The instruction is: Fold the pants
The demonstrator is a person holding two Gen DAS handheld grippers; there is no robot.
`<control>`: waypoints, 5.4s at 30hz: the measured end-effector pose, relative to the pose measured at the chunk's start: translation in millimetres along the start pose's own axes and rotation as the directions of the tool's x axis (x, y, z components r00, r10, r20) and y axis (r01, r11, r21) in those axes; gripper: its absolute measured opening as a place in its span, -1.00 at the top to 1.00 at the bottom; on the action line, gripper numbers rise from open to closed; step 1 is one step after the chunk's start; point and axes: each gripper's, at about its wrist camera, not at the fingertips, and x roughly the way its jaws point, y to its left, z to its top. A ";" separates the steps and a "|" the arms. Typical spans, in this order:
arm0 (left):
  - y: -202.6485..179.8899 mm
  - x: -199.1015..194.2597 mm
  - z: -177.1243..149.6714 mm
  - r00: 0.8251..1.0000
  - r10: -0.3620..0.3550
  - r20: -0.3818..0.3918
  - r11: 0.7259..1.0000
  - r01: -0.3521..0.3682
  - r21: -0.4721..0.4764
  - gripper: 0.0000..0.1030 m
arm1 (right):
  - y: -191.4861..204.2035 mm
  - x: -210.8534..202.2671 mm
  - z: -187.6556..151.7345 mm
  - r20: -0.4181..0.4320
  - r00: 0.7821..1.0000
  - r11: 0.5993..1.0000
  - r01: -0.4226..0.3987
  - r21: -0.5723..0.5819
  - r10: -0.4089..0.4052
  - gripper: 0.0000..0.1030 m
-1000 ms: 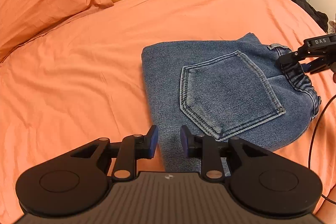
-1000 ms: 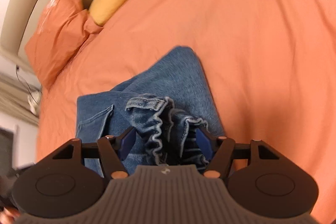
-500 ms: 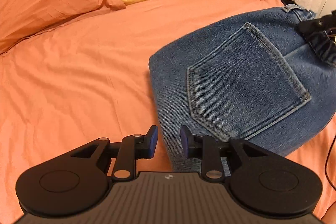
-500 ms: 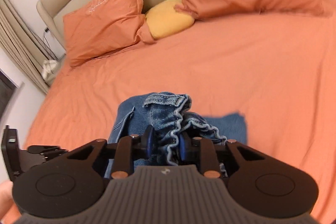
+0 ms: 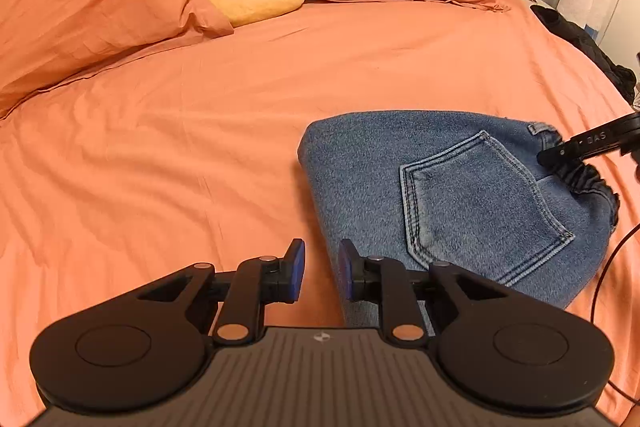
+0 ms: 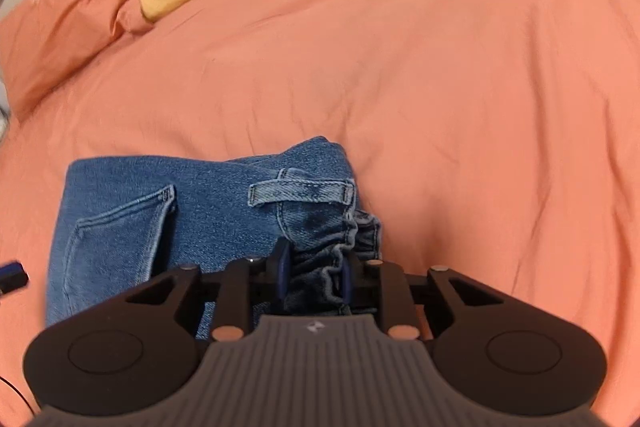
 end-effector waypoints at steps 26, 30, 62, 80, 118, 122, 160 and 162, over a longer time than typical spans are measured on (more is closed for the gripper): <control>7.3 117.9 67.5 0.987 0.032 -0.158 0.996 -0.045 -0.076 0.70 | 30.0 0.8 6.4 0.062 0.996 0.983 0.069 -0.171 -0.059 1.00; -9.0 97.4 68.7 0.984 0.102 -0.143 0.994 -0.106 -0.020 0.71 | 39.3 -4.9 1.5 0.073 0.992 0.972 0.114 -0.206 -0.100 1.00; -52.6 -0.7 -110.3 0.988 -0.009 -0.157 0.998 -0.001 -0.061 0.72 | 8.0 -41.1 -144.7 0.232 0.967 0.961 0.157 -0.228 -0.103 0.53; -20.3 -73.5 -101.7 1.000 -0.009 0.009 0.981 0.010 -0.192 -0.23 | -14.4 -112.1 -141.9 0.293 0.956 0.998 -0.012 -0.065 0.031 -0.62; 41.2 63.7 -41.3 0.947 -0.323 0.004 0.871 0.299 -0.390 -0.68 | -118.1 14.7 -151.9 0.248 0.862 0.767 -0.506 0.395 0.442 -0.41; 30.9 63.2 -35.2 0.951 -0.309 -0.013 0.887 0.283 -0.364 -0.52 | -109.4 2.0 -151.0 0.242 0.882 0.794 -0.470 0.386 0.405 -0.26; 229.0 -210.2 -92.2 0.999 -0.042 0.014 0.953 0.045 -0.300 0.52 | 200.9 -117.3 -190.1 0.160 0.698 0.703 -0.711 0.038 0.698 0.22; 252.1 -211.3 -104.1 1.000 -0.028 0.001 0.950 0.027 -0.311 0.52 | 231.4 -106.6 -199.2 0.134 0.693 0.695 -0.718 0.038 0.708 0.22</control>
